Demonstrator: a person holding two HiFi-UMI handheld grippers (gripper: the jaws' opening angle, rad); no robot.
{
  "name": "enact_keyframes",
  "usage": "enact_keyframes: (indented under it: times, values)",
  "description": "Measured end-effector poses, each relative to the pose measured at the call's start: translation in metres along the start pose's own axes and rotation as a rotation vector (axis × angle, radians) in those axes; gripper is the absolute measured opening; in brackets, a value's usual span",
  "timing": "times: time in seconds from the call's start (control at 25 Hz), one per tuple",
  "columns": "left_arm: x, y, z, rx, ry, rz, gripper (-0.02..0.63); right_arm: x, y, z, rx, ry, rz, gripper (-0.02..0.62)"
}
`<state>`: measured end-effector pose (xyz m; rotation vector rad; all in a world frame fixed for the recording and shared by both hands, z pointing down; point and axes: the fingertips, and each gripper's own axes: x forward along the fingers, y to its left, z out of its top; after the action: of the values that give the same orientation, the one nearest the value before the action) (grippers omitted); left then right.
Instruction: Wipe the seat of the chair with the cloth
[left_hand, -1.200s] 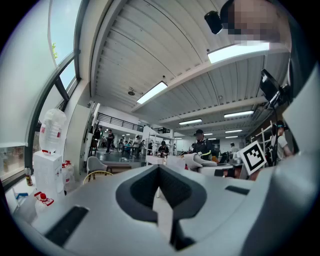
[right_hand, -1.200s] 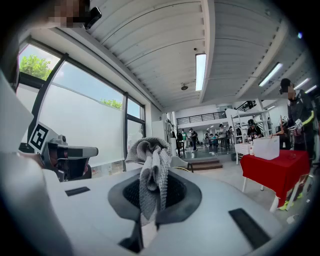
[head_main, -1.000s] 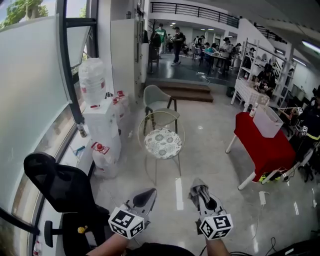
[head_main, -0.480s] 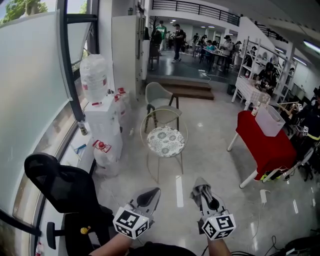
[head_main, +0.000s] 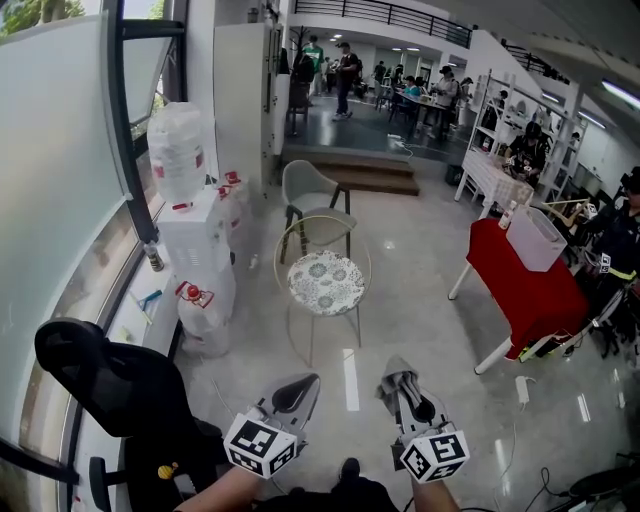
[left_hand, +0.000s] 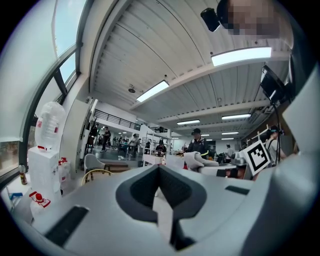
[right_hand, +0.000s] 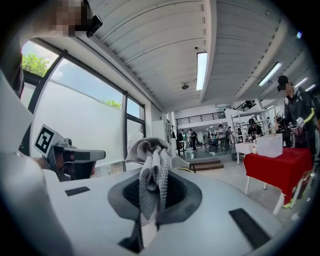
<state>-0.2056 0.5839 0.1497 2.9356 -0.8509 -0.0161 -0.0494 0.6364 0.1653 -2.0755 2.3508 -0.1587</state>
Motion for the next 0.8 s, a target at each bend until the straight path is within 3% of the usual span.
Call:
enact_keyframes:
  times: [0.28, 0.8]
  values:
    - [0.05, 0.026, 0.002, -0.001, 0.004, 0.045, 0.006, 0.054, -0.036, 0.005, 0.006, -0.011, 0.049, 0.021]
    - [0.183, 0.046, 0.013, 0.012, 0.043, 0.089, 0.006, 0.135, -0.155, 0.03, 0.027, -0.025, 0.094, 0.021]
